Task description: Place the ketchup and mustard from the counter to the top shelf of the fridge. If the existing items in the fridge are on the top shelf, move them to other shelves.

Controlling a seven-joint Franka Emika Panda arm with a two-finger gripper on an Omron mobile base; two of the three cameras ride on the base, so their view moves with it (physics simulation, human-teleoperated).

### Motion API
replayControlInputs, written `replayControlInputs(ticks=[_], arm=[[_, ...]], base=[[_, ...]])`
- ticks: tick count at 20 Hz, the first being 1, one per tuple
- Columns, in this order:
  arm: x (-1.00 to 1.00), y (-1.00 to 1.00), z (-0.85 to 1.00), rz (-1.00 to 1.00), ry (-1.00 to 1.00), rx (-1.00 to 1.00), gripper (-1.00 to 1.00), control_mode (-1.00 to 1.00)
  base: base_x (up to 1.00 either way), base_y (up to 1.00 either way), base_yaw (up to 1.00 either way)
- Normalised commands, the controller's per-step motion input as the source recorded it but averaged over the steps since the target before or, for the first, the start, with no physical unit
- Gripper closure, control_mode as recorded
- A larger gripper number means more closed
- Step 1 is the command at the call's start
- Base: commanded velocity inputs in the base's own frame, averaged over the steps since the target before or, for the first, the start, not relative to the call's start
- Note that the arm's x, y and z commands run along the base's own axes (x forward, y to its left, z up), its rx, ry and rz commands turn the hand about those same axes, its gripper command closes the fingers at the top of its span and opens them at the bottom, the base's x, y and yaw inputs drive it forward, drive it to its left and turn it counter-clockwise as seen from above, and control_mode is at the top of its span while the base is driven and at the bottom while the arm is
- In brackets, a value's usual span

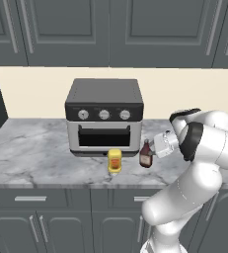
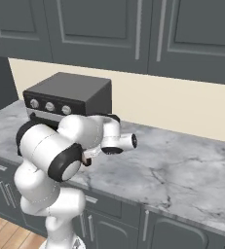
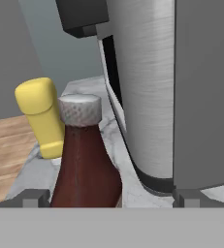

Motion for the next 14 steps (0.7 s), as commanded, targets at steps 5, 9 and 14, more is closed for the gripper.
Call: replayControlInputs(ticks=[5, 9, 14], arm=[[0.02, 0.03, -0.11, 0.0, 0.06, 0.0, -1.0, -1.0], [0.0, 0.07, -0.01, 0.0, 0.01, 0.0, -1.0, -1.0], [-0.07, 0.1, 0.0, 0.0, 0.0, 0.0, -1.0, -1.0]], base=[[0.0, 0.0, 0.0], [0.0, 0.0, 0.0], [0.0, 0.0, 0.0]])
